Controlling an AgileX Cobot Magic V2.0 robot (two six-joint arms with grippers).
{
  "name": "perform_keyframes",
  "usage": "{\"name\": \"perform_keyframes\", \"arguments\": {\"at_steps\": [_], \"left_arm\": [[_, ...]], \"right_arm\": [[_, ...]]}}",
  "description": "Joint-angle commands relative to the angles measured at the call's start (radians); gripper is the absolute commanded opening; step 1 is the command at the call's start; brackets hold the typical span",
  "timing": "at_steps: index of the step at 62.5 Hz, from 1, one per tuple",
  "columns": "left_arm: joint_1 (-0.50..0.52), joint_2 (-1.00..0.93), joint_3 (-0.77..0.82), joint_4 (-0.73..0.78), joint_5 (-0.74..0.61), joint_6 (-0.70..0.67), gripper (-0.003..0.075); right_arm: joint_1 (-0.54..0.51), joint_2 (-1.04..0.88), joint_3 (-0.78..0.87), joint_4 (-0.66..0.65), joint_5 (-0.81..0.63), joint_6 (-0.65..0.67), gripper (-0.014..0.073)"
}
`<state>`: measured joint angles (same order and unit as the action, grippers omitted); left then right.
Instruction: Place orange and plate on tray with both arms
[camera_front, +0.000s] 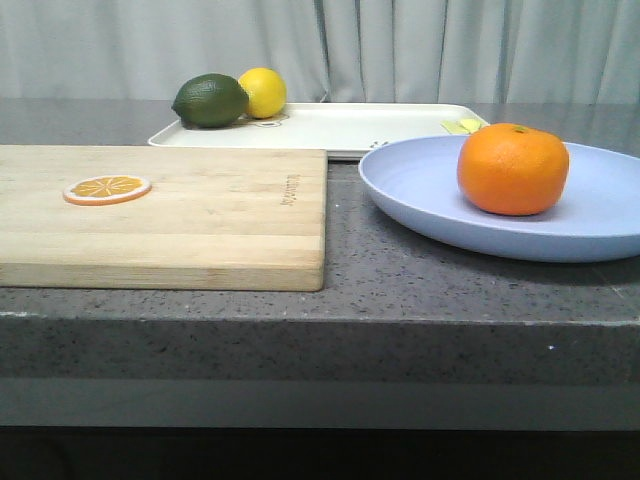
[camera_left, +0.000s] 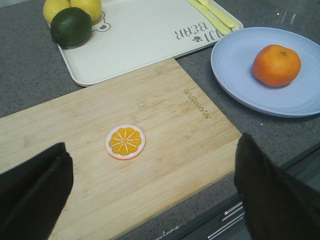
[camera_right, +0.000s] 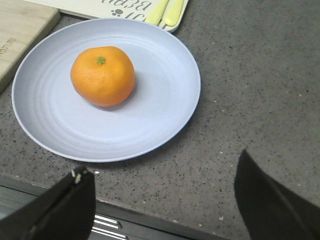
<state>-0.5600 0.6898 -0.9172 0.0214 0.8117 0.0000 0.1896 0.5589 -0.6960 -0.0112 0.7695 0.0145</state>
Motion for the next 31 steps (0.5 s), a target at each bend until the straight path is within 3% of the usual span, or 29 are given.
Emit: {"name": "perform_keyframes", "arguments": {"at_steps": [1, 18, 31], "left_arm": [[0.006, -0.073, 0.024, -0.004, -0.066, -0.010, 0.0641], [0.006, -0.149, 0.069, -0.014, -0.066, -0.010, 0.0641], [0.006, -0.149, 0.069, -0.014, -0.069, -0.010, 0.0641]], "right_arm": [[0.002, 0.013, -0.024, -0.014, -0.062, -0.008, 0.0584], [0.002, 0.033, -0.043, 0.029, -0.014, 0.020, 0.0584], [0.002, 0.172, -0.202, 0.029, 0.130, 0.063, 0.0584]]}}
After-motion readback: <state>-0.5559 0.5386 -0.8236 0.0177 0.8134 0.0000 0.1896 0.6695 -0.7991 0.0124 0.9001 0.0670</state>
